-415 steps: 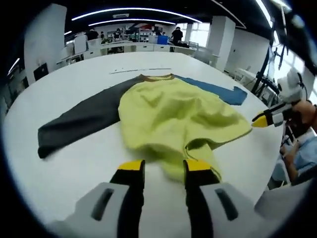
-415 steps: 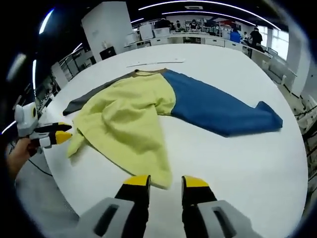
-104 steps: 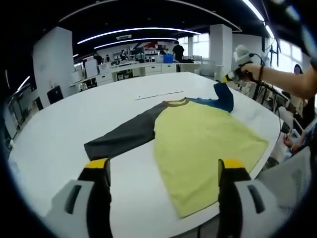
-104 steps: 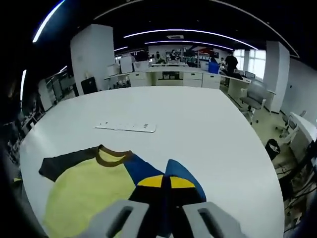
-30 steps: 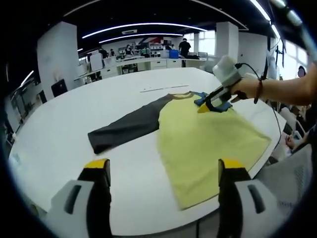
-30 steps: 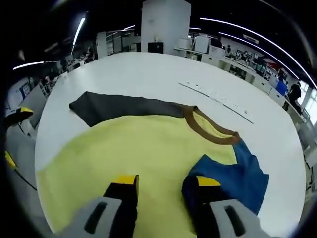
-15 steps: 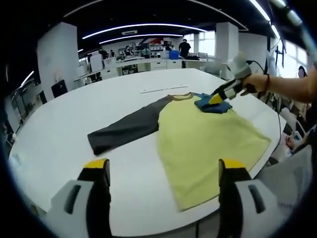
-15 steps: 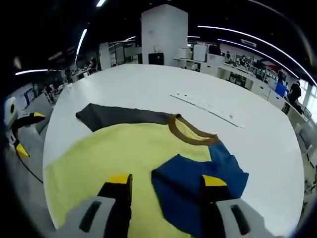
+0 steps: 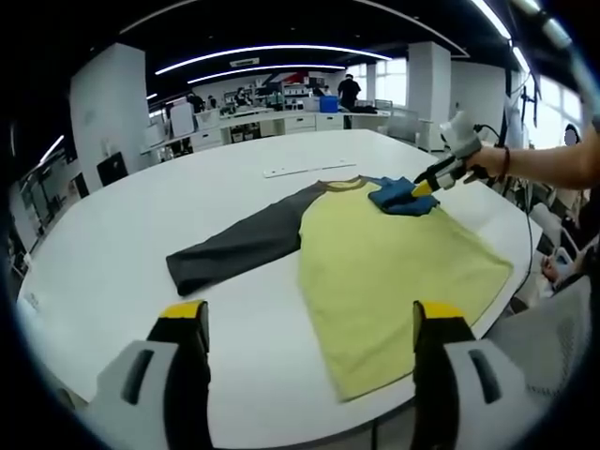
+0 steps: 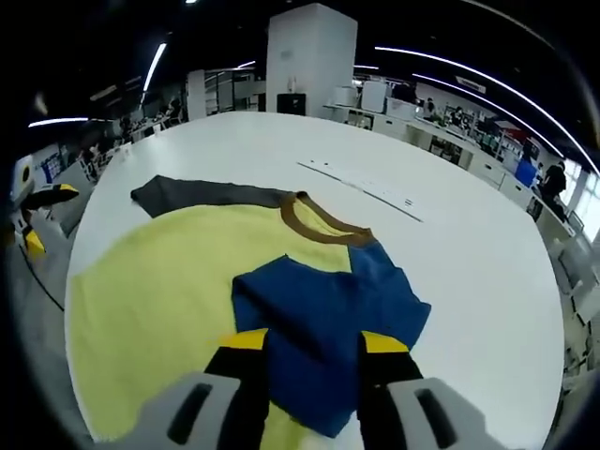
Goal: Fold the garment on the visible template until the final outline fits inside the template.
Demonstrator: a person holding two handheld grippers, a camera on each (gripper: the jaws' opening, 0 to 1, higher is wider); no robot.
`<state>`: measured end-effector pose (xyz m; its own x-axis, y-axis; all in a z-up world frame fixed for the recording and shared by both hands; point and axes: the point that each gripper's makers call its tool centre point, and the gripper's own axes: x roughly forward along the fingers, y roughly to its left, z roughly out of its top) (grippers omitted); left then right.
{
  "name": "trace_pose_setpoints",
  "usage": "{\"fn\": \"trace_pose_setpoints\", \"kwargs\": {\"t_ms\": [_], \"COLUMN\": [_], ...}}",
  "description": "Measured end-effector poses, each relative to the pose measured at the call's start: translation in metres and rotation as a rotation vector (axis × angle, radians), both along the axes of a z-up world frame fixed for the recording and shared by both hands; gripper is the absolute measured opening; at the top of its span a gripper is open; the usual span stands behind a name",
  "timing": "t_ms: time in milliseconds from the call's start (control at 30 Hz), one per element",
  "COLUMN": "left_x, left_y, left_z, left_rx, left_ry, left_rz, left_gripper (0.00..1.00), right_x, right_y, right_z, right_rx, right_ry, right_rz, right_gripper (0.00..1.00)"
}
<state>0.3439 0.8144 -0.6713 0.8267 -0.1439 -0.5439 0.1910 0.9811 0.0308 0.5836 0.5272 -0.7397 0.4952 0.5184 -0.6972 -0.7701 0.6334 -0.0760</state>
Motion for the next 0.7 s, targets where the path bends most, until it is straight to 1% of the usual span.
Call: {"fn": "trace_pose_setpoints", "kwargs": {"t_ms": [233, 333, 467, 567, 633, 700], "left_x": [-0.001, -0.001, -0.001, -0.002, -0.002, -0.002], "left_y": [0.002, 0.002, 0.003, 0.003, 0.003, 0.004], "left_z": [0.001, 0.0, 0.002, 0.002, 0.003, 0.004], "left_rx": [-0.006, -0.003, -0.002, 0.001, 0.002, 0.0], "left_ry": [0.003, 0.007, 0.005, 0.007, 0.006, 0.002], "left_rz": [0.011, 0.013, 0.015, 0.016, 0.017, 0.021], "left_gripper": [0.86, 0.86, 0.86, 0.85, 0.85, 0.85], "right_x": [-0.001, -0.001, 0.001, 0.002, 0.003, 0.002], "right_y": [-0.006, -0.008, -0.008, -0.007, -0.007, -0.007], "right_z": [-0.013, -0.019, -0.022, -0.022, -0.022, -0.022], "right_rx": [-0.034, -0.07, -0.086, -0.081, -0.088, -0.085], "right_ry": [0.008, -0.004, -0.018, -0.022, -0.026, -0.026], "right_rz": [0.04, 0.07, 0.082, 0.087, 0.092, 0.093], "right_gripper": [0.19, 0.15, 0.09, 0.05, 0.01, 0.0]}}
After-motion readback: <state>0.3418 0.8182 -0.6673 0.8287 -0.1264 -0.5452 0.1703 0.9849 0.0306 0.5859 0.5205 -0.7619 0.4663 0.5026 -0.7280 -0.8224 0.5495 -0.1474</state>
